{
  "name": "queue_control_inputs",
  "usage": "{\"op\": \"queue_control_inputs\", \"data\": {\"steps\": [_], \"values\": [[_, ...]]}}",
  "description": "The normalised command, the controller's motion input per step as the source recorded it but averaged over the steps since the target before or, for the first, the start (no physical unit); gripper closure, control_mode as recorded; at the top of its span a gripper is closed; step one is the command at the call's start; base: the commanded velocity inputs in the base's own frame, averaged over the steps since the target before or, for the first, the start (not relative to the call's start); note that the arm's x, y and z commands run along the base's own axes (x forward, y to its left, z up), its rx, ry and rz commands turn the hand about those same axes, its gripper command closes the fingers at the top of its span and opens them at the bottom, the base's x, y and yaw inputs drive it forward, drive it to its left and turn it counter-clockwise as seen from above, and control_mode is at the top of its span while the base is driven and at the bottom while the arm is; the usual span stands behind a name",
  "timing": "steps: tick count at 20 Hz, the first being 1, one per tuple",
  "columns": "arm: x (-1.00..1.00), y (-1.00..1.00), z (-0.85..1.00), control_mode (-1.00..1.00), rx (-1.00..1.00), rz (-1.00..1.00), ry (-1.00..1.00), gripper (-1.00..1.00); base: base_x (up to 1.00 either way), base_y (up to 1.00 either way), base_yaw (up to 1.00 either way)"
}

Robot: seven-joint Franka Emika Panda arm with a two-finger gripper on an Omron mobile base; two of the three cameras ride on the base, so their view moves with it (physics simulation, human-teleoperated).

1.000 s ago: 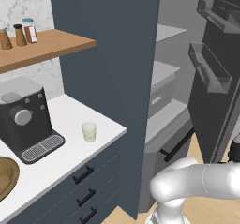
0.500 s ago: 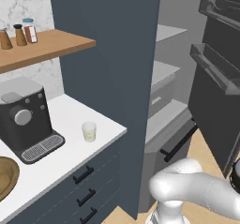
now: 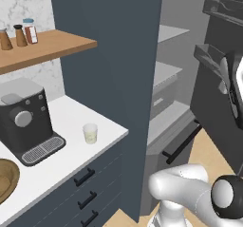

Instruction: Grab a lemon wedge from the fridge and one ice cube from the ice bowl, and put them in the glass of lemonade.

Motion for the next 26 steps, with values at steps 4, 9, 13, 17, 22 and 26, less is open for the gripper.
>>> {"op": "queue_control_inputs", "data": {"steps": [4, 9, 13, 17, 22, 26], "values": [[0.05, 0.23, 0.00, -1.00, -0.03, -0.02, -0.02, 1.00, 0.00, 0.00, 0.00], [0.52, -0.13, -0.01, -1.00, -0.09, 0.01, -0.10, 1.00, 0.00, 0.00, 0.00], [1.00, -0.76, -0.11, -1.00, -0.09, 0.00, -0.01, 1.00, 0.00, 0.00, 0.00], [1.00, -1.00, -0.35, -1.00, -0.10, 0.00, 0.00, 1.00, 0.00, 0.00, 0.00], [0.54, -0.98, 0.00, -1.00, -0.06, -0.04, -0.10, 1.00, 0.00, 0.00, 0.00], [0.18, -0.92, 0.15, -1.00, -0.06, -0.04, -0.12, 1.00, 0.00, 0.00, 0.00]]}}
